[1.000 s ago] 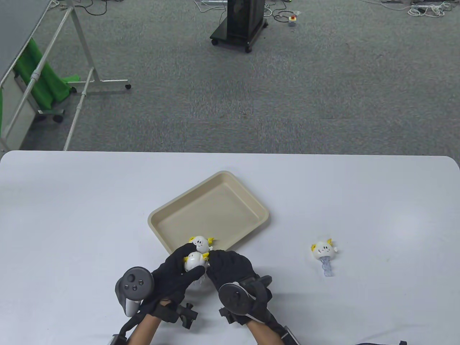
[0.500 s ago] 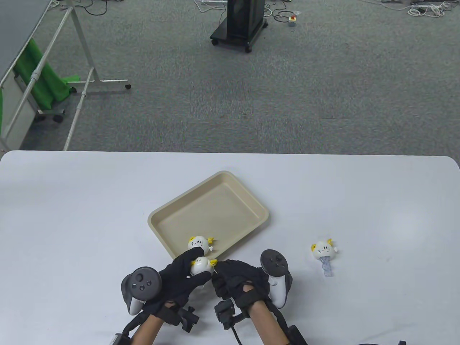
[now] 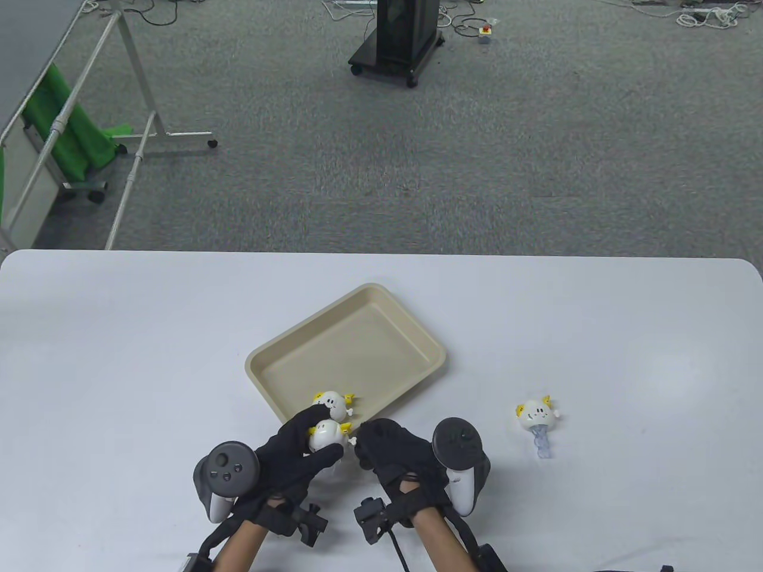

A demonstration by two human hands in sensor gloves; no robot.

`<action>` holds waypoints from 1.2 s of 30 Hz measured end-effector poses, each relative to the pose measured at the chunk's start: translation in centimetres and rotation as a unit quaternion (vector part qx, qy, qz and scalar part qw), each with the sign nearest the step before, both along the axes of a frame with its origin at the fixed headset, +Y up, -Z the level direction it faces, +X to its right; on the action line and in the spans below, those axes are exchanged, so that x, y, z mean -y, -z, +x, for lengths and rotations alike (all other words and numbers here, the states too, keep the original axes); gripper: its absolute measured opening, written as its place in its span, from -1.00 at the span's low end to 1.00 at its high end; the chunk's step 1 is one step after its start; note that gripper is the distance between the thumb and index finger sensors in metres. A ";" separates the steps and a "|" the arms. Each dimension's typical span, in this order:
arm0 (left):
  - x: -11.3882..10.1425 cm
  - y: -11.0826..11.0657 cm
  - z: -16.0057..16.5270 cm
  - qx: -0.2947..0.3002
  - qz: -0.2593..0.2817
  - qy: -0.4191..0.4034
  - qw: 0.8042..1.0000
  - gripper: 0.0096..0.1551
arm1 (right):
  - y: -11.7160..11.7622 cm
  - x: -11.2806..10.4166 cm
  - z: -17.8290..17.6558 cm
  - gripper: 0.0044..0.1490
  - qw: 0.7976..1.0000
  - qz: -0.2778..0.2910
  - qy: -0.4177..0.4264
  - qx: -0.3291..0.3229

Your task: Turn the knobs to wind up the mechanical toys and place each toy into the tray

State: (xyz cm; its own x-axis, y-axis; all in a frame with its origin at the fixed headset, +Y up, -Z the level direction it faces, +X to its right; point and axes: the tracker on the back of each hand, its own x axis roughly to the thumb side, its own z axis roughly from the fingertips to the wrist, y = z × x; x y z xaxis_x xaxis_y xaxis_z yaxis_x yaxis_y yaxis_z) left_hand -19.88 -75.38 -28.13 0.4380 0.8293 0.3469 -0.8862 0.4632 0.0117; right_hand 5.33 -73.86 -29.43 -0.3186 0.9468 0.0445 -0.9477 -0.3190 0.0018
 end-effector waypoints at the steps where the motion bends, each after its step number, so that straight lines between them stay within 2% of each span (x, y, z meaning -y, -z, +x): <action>1: 0.0 0.0 -0.1 -0.003 -0.001 -0.002 1.000 -0.07 | -0.2 -0.7 -0.1 -0.31 0.998 0.039 -0.044 -0.010; 3: 0.1 0.1 -0.3 -0.007 -0.003 -0.009 1.000 -0.07 | -0.9 -1.8 -0.5 -0.26 0.989 0.081 -0.125 0.002; 7: 0.0 0.1 -0.5 -0.010 -0.004 -0.013 1.000 -0.07 | -1.8 -2.7 -1.6 -0.18 0.970 0.133 -0.205 -0.019; 9: 0.0 0.1 -0.5 -0.010 -0.004 -0.014 1.000 -0.07 | -2.3 -3.0 -2.6 -0.15 0.948 0.180 -0.261 -0.033; 12: 0.0 0.1 -0.5 -0.011 -0.004 -0.015 1.000 -0.07 | -2.9 -2.8 -3.7 -0.12 0.916 0.214 -0.338 -0.041; 16: 0.0 0.0 -0.5 -0.010 -0.004 -0.016 1.000 -0.07 | -3.4 -2.6 -4.8 -0.14 0.888 0.242 -0.389 -0.041; 21: -0.1 0.0 -0.6 -0.011 -0.004 -0.017 1.000 -0.07 | -3.8 -2.6 -5.5 -0.23 0.873 0.268 -0.407 -0.014; 24: -0.1 0.0 -0.5 -0.008 -0.005 -0.017 1.000 -0.07 | -3.9 -2.8 -5.7 -0.36 0.869 0.283 -0.407 0.000; 30: -0.1 0.0 -0.4 -0.008 -0.003 -0.011 1.000 -0.07 | -3.5 -2.9 -5.1 -0.44 0.879 0.279 -0.387 -0.009; 33: -0.1 0.0 -0.3 0.000 -0.004 -0.009 1.000 -0.07 | -2.4 -2.9 -3.9 -0.46 0.925 0.215 -0.310 -0.038; 35: -0.2 0.0 -0.1 0.010 -0.002 -0.004 1.000 -0.07 | -1.1 -2.4 -2.7 -0.47 0.963 0.147 -0.215 -0.067; 36: -0.2 0.0 0.1 0.012 0.000 0.002 1.000 -0.07 | -0.6 -2.1 -2.3 -0.47 0.973 0.116 -0.186 -0.078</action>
